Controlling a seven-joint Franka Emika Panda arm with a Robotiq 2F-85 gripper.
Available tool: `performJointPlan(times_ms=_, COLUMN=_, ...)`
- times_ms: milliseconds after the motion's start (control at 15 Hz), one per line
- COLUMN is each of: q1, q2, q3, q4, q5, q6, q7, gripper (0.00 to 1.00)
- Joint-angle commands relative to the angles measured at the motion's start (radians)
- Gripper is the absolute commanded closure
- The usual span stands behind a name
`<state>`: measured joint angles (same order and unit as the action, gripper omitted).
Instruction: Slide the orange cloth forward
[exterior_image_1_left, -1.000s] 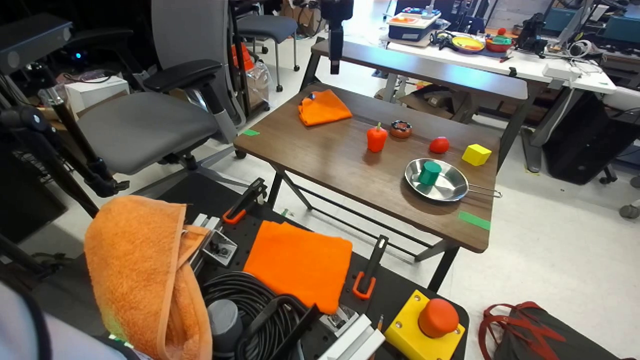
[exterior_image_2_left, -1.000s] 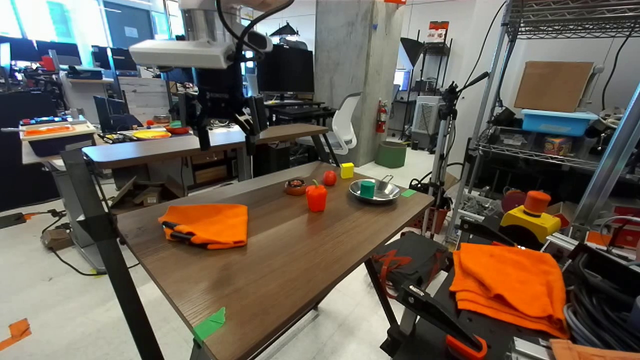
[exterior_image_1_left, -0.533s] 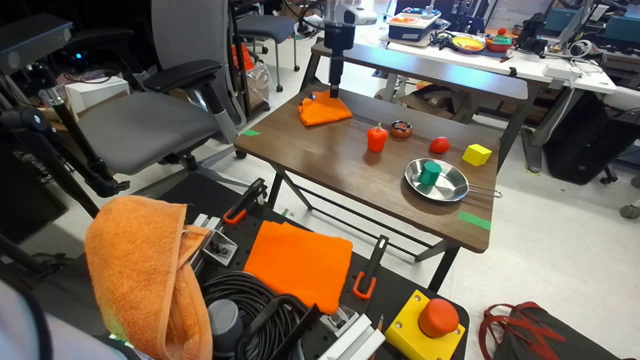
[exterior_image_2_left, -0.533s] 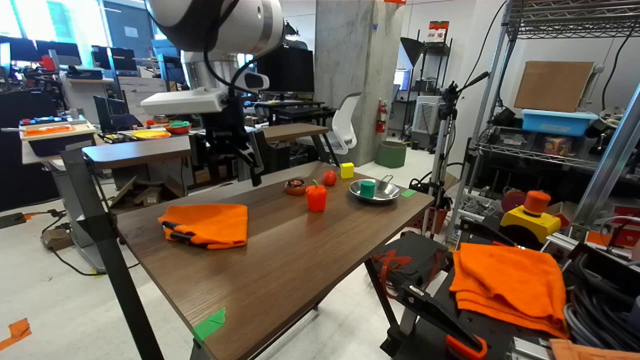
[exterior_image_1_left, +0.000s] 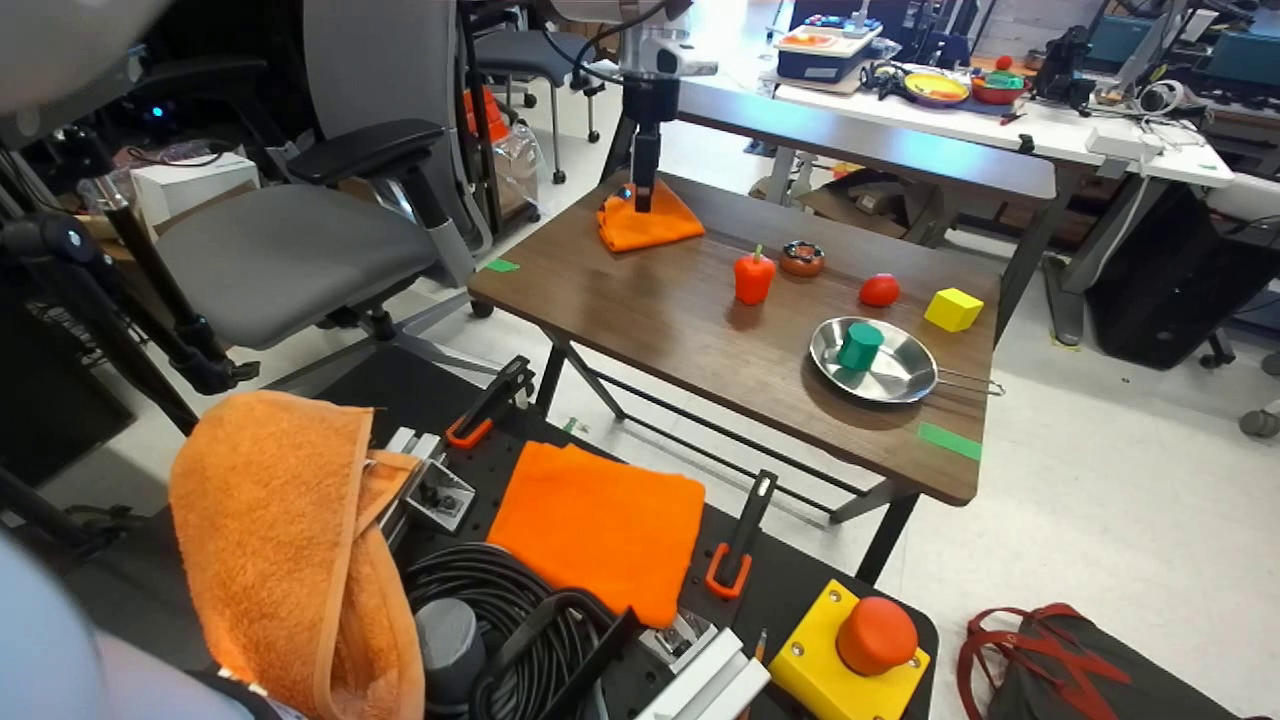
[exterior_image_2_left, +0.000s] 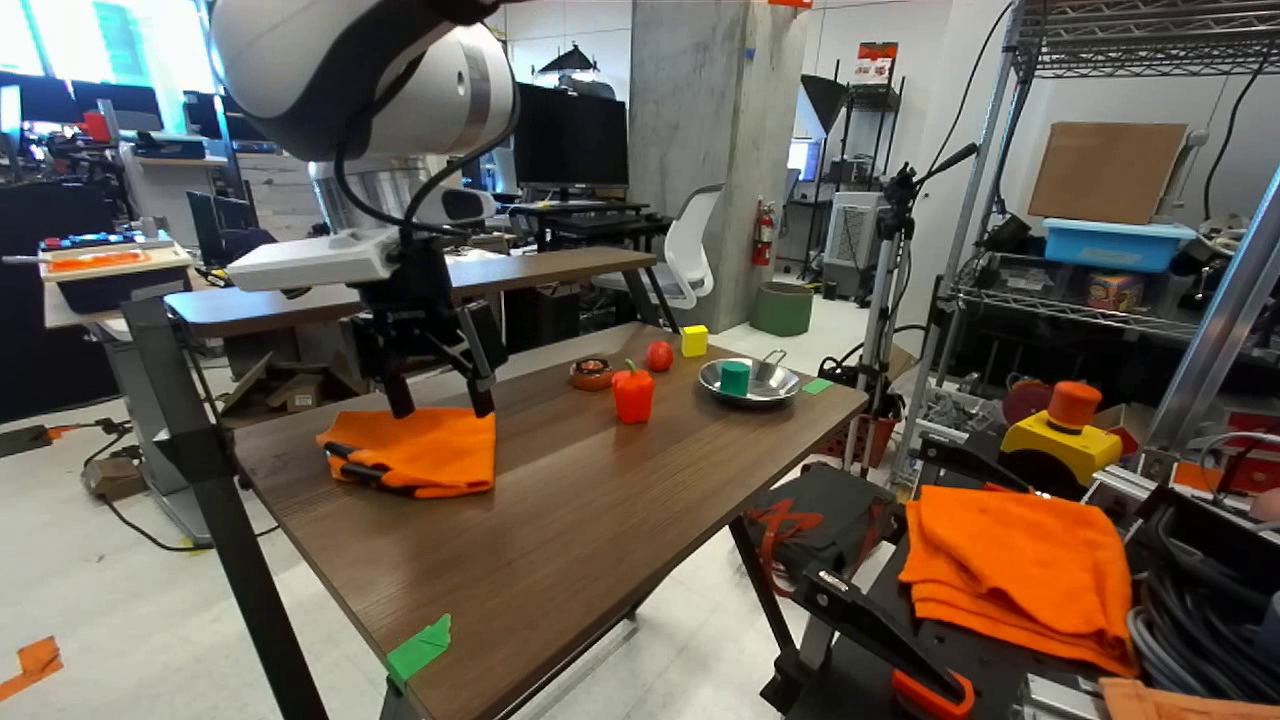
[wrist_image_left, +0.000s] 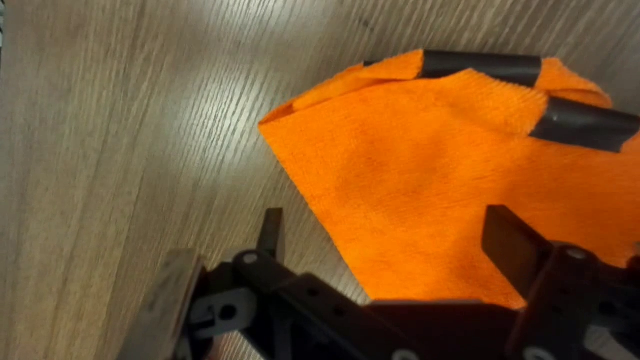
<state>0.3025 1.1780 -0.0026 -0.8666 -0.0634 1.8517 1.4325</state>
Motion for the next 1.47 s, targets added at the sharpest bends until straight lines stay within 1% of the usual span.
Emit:
performJointPlan(times_ms=0, q1=0.012, q2=0.121, q3=-0.013, q4=0.189, q5=-0.005, q6=-0.104, q7=0.034, gripper=0.0)
performJointPlan(times_ms=267, q1=0.004, q2=0.202, q3=-0.014, q4=0.285, q5=-0.003, q6=-0.173, q7=0.053, gripper=0.0)
performJointPlan(times_ms=400, q1=0.006, q2=0.222, q3=-0.025, q4=0.288, q5=0.009, q6=-0.204, q7=0.059, gripper=0.0)
performJointPlan(times_ms=533, q1=0.004, q2=0.243, q3=-0.018, q4=0.302, q5=0.026, q6=-0.274, q7=0.091, gripper=0.0)
performJointPlan(times_ms=600, q1=-0.004, q2=0.233, q3=0.005, q4=0.27, q5=0.037, q6=-0.303, q7=0.107, gripper=0.0)
performJointPlan(times_ms=733, q1=-0.008, q2=0.232, q3=0.026, q4=0.26, q5=0.075, q6=-0.373, q7=0.131, gripper=0.0)
performJointPlan(times_ms=867, q1=-0.005, q2=0.231, q3=0.03, q4=0.259, q5=0.103, q6=-0.41, q7=0.156, gripper=0.0)
performJointPlan(times_ms=1200, q1=-0.003, q2=0.224, q3=0.028, q4=0.241, q5=0.131, q6=-0.434, q7=0.246, gripper=0.0)
performJointPlan(times_ms=1400, q1=-0.011, q2=0.207, q3=0.046, q4=0.22, q5=0.166, q6=-0.466, q7=0.269, gripper=0.0)
